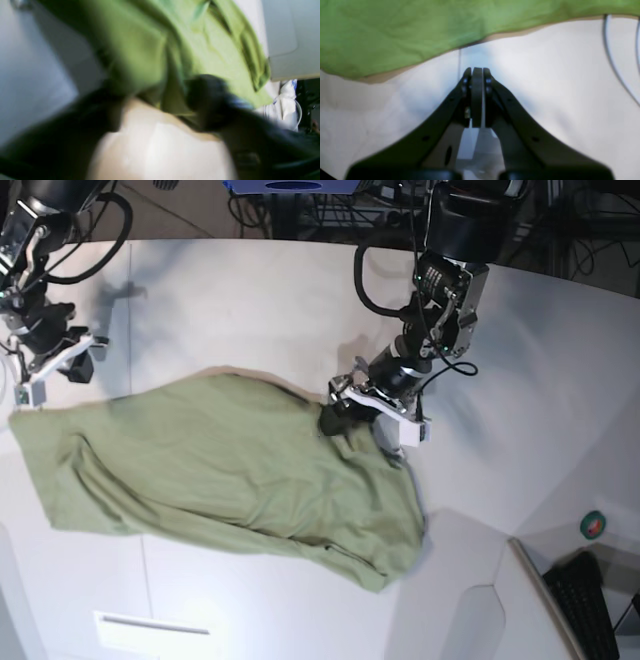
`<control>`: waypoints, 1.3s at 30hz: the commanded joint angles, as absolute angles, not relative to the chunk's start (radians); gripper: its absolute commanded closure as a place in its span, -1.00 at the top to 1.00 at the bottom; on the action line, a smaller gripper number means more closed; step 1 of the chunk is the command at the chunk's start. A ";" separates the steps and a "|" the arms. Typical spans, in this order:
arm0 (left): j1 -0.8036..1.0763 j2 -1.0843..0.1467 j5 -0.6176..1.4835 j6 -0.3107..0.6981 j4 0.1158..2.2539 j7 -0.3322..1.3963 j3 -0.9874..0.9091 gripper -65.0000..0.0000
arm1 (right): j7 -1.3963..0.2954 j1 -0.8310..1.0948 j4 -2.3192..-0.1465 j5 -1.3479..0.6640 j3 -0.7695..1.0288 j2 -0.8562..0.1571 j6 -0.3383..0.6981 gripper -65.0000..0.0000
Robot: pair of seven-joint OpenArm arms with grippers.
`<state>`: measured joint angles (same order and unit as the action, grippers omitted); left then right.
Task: Layout the t-shirt on the table in an organized manner, then fold the t-shirt properly
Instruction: 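Lower the left gripper onto the shirt's bunched end and grasp it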
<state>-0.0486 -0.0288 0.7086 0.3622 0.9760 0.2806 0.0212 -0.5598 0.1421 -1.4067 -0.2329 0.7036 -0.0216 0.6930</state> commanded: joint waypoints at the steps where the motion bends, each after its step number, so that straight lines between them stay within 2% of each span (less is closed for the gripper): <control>1: -0.058 -0.035 0.725 0.372 1.020 0.259 0.016 -0.32 | -0.539 0.133 -1.422 -0.251 0.708 -0.030 0.698 -1.00; 3: -0.027 -0.041 0.725 0.355 1.081 0.308 0.010 -1.00 | -0.539 0.133 -1.422 -0.251 0.708 -0.030 0.698 -1.00; 5: -0.012 -0.074 0.725 0.283 1.184 0.409 0.010 -1.00 | -0.539 0.133 -1.425 -0.251 0.708 -0.030 0.698 -1.00; 11: -0.044 -0.116 0.725 -0.064 1.508 0.829 0.012 -1.00 | -0.539 0.133 -1.428 -0.249 0.708 -0.030 0.698 -1.00; 16: -0.196 -0.062 0.719 -0.266 1.498 1.017 0.024 -1.00 | -0.539 0.125 -1.429 -0.246 0.707 -0.030 0.698 -1.00; 18: -0.269 -0.036 0.719 -0.320 1.409 1.024 0.025 -1.00 | -0.567 0.119 -1.429 -0.246 0.707 -0.030 0.698 -1.00; 22: -0.421 -0.022 0.719 -0.325 1.147 0.995 0.136 -1.00 | -0.661 0.096 -1.429 -0.246 0.707 -0.054 0.698 -1.00; 28: -0.552 0.016 0.723 -0.325 0.878 0.725 0.341 -1.00 | -0.688 0.096 -1.431 -0.248 0.707 -0.054 0.698 -1.00; 39: -0.759 0.139 0.720 -0.325 0.544 0.493 0.372 -1.00 | -0.691 0.104 -1.431 -0.248 0.708 -0.051 0.698 -1.00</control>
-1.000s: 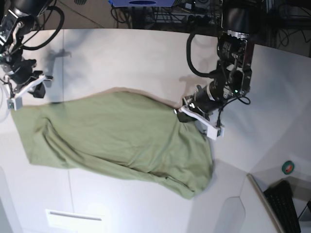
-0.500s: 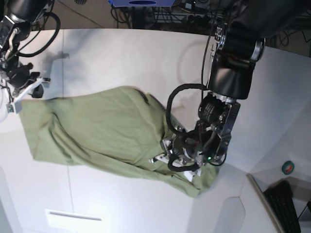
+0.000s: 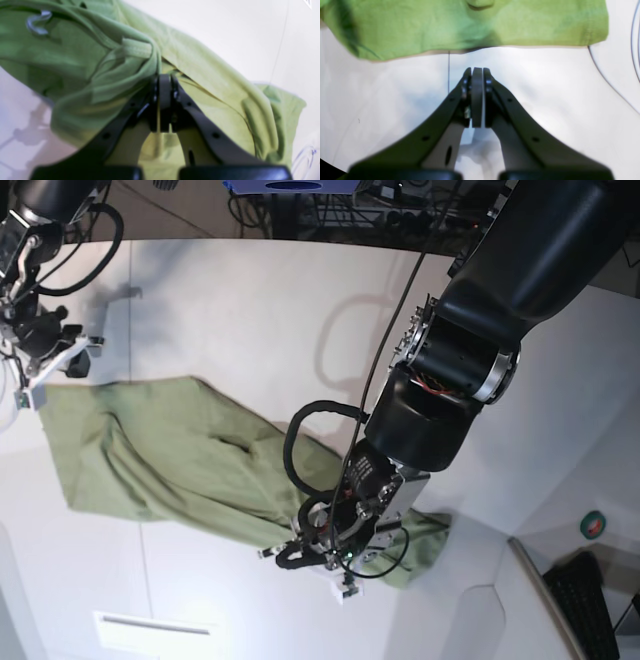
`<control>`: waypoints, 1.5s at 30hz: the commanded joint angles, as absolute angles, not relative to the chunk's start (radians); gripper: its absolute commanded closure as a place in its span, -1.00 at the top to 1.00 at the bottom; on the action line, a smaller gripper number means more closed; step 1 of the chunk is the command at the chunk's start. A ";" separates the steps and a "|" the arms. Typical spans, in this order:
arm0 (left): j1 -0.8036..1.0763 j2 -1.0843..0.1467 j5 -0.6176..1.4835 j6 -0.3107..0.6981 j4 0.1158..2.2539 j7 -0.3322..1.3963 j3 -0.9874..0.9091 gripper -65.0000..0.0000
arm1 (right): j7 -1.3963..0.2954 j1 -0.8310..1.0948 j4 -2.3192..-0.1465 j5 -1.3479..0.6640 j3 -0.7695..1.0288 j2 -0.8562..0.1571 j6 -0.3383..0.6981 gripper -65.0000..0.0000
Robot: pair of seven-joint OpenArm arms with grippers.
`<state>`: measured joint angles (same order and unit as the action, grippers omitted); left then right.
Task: Layout the t-shirt on the table in an organized manner, then fold the t-shirt properly
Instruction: 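Lower the left gripper onto the shirt's bunched end and grasp it, then release the shirt end and lift the left gripper slightly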
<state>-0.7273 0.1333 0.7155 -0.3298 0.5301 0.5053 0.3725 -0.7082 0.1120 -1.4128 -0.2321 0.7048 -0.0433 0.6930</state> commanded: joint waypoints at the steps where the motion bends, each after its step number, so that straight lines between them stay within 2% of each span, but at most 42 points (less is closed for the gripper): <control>1: -0.762 0.142 0.719 -0.325 0.533 0.481 0.372 -1.00 | -0.691 0.105 -1.431 -0.248 0.708 -0.050 0.698 -1.00; 4: -0.756 0.145 0.719 -0.325 0.526 0.461 0.374 -1.00 | -0.691 0.105 -1.431 -0.248 0.708 -0.048 0.698 -1.00; 7: -0.725 0.142 0.723 -0.325 0.532 0.443 0.360 -0.14 | -0.691 0.113 -1.431 -0.249 0.708 -0.048 0.698 -1.00; 9: -0.717 0.139 0.725 -0.325 0.536 0.420 0.360 0.23 | -0.691 0.113 -1.431 -0.251 0.708 -0.048 0.698 -1.00; 12: -0.651 0.104 0.725 -0.323 0.636 0.380 0.358 0.46 | -0.691 0.119 -1.431 -0.251 0.708 -0.048 0.698 -1.00; 16: -0.476 0.016 0.727 -0.323 0.960 0.366 0.358 0.67 | -0.691 0.119 -1.431 -0.251 0.708 -0.050 0.698 -1.00; 18: -0.380 -0.030 0.727 -0.303 1.106 0.364 0.351 0.74 | -0.691 0.119 -1.431 -0.251 0.708 -0.051 0.698 -1.00; 21: -0.225 -0.068 0.727 -0.156 1.218 0.363 0.234 0.86 | -0.690 0.119 -1.431 -0.251 0.708 -0.051 0.698 -1.00; 25: -0.082 -0.059 0.722 0.090 1.219 0.363 -0.013 0.87 | -0.690 0.116 -1.431 -0.251 0.708 -0.051 0.698 -1.00; 30: -0.064 -0.050 0.719 0.251 1.112 0.363 -0.079 0.87 | -0.690 0.107 -1.431 -0.251 0.704 -0.047 0.698 -1.00; 35: -0.114 -0.044 0.719 0.348 0.990 0.278 -0.030 0.87 | -0.691 0.097 -1.431 -0.251 0.702 -0.044 0.698 -1.00; 40: -0.148 -0.044 0.719 0.352 0.885 0.168 0.048 0.87 | -0.691 0.097 -1.431 -0.251 0.707 -0.044 0.698 -1.00; 45: -0.219 -0.024 0.719 0.352 0.809 0.165 0.097 0.87 | -0.691 0.097 -1.431 -0.251 0.707 -0.044 0.698 -1.00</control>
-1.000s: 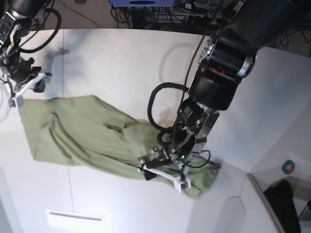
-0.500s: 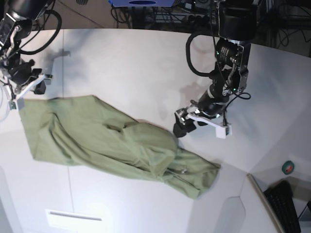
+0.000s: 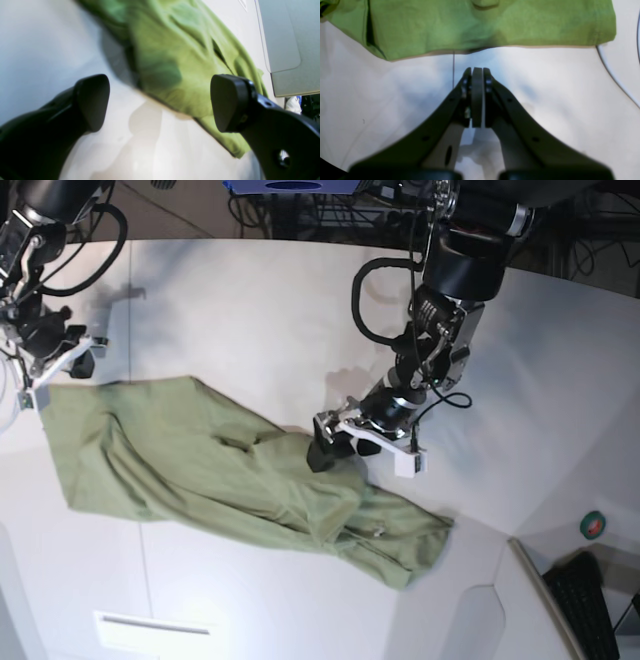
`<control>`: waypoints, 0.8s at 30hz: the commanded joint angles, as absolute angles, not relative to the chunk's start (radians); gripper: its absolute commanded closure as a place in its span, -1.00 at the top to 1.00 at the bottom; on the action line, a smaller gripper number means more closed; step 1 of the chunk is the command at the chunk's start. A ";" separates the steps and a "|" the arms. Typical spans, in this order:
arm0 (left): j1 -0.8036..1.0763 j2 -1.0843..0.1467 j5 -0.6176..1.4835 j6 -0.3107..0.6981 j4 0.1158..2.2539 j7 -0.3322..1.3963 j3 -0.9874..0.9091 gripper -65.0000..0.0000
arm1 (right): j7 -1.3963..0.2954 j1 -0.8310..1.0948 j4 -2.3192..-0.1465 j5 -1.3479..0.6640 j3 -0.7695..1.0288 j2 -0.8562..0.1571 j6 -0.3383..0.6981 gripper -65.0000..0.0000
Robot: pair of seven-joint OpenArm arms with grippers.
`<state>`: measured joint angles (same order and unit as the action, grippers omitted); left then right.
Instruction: Layout the t-shirt on the table in an organized manner, then fold the t-shirt properly
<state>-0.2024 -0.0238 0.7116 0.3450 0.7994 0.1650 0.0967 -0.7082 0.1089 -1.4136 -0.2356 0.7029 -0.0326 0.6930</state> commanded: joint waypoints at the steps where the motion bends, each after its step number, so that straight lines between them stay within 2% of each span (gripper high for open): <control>1: -0.231 -0.016 0.719 0.352 0.800 0.165 0.104 0.87 | -0.691 0.097 -1.431 -0.251 0.707 -0.044 0.698 -1.00; 20: -0.323 0.021 0.719 0.354 0.710 0.163 0.110 0.85 | -0.690 0.096 -1.431 -0.251 0.705 -0.047 0.698 -1.00; 22: -0.325 0.021 0.719 0.355 0.710 0.163 0.110 0.67 | -0.690 0.096 -1.431 -0.251 0.705 -0.047 0.698 -1.00; 24: -0.326 0.030 0.719 0.355 0.710 0.163 0.110 0.39 | -0.690 0.096 -1.431 -0.251 0.705 -0.047 0.698 -1.00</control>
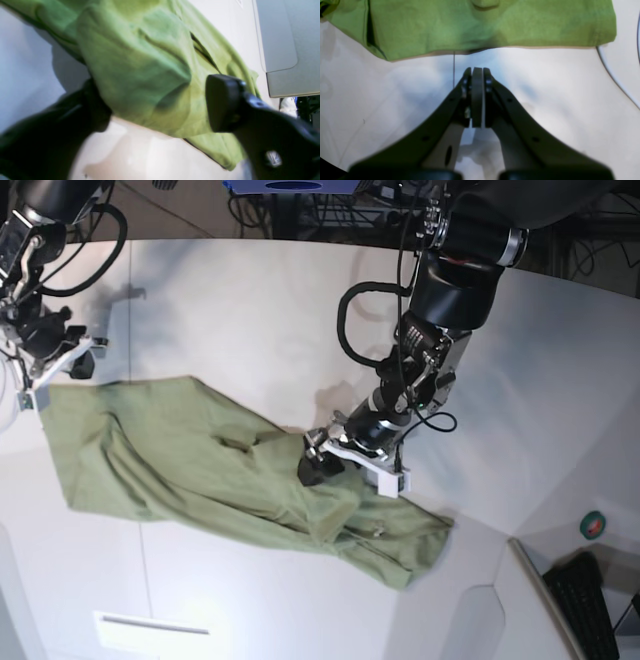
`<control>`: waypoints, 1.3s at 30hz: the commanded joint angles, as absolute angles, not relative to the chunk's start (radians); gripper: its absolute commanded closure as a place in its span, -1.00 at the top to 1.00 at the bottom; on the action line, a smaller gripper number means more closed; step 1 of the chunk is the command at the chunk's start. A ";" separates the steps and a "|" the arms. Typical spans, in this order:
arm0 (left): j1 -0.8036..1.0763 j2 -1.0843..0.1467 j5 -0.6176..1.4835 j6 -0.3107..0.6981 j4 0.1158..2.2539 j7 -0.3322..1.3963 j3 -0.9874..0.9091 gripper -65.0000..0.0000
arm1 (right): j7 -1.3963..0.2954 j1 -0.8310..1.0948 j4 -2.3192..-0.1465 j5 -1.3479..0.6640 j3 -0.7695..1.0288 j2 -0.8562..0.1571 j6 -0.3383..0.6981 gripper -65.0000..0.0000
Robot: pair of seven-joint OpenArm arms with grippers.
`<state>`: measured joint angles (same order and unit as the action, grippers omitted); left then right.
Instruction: Layout the t-shirt on the table in an organized manner, then fold the t-shirt properly
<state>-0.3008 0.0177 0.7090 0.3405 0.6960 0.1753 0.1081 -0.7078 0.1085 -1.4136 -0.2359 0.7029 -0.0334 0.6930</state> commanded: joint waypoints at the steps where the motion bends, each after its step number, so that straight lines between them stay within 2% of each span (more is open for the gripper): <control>1: -0.326 0.035 0.719 0.355 0.710 0.163 0.110 0.26 | -0.690 0.096 -1.431 -0.251 0.705 -0.047 0.698 -1.00; 3: -0.326 0.038 0.719 0.355 0.716 0.165 0.110 0.05 | -0.690 0.094 -1.431 -0.251 0.705 -0.047 0.698 -1.00; 5: -0.321 0.038 0.719 0.355 0.722 0.170 0.110 -0.07 | -0.690 0.094 -1.431 -0.251 0.707 -0.047 0.698 -1.00; 11: -0.209 -0.007 0.723 0.349 0.931 0.174 0.099 -0.30 | -0.688 0.094 -1.431 -0.251 0.707 -0.053 0.698 -1.00; 14: -0.163 -0.031 0.723 0.349 0.964 0.174 0.099 -0.41 | -0.687 0.094 -1.431 -0.251 0.707 -0.053 0.698 -1.00; 16: -0.153 -0.042 0.722 0.349 0.961 0.174 0.107 -0.58 | -0.687 0.094 -1.429 -0.251 0.707 -0.053 0.698 -1.00; 19: -0.142 -0.044 0.720 0.349 0.961 0.174 0.108 -1.00 | -0.691 0.082 -1.429 -0.251 0.707 -0.050 0.698 -1.00; 25: -0.157 -0.044 0.720 0.349 0.924 0.176 0.108 -1.00 | -0.691 0.082 -1.429 -0.251 0.700 -0.047 0.698 -1.00; 28: -0.148 -0.044 0.720 0.349 0.929 0.231 0.097 -1.00 | -0.691 0.084 -1.429 -0.251 0.707 -0.047 0.698 -1.00; 29: -0.143 -0.045 0.720 0.349 0.931 0.245 0.097 -0.92 | -0.691 0.084 -1.429 -0.251 0.707 -0.050 0.698 -1.00; 32: -0.140 -0.065 0.722 0.349 0.921 0.245 0.097 -0.45 | -0.690 0.084 -1.429 -0.251 0.707 -0.051 0.698 -1.00; 37: -0.163 -0.062 0.722 0.349 0.920 0.245 0.096 0.47 | -0.690 0.084 -1.429 -0.251 0.704 -0.047 0.698 -1.00; 39: -0.193 -0.059 0.722 0.349 0.903 0.245 0.101 0.68 | -0.691 0.084 -1.429 -0.251 0.700 -0.045 0.698 -1.00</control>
<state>-0.1707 -0.0628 0.7116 0.3378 0.8890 0.2615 0.1005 -0.7082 0.0940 -1.4136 -0.2359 0.6998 -0.0349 0.6930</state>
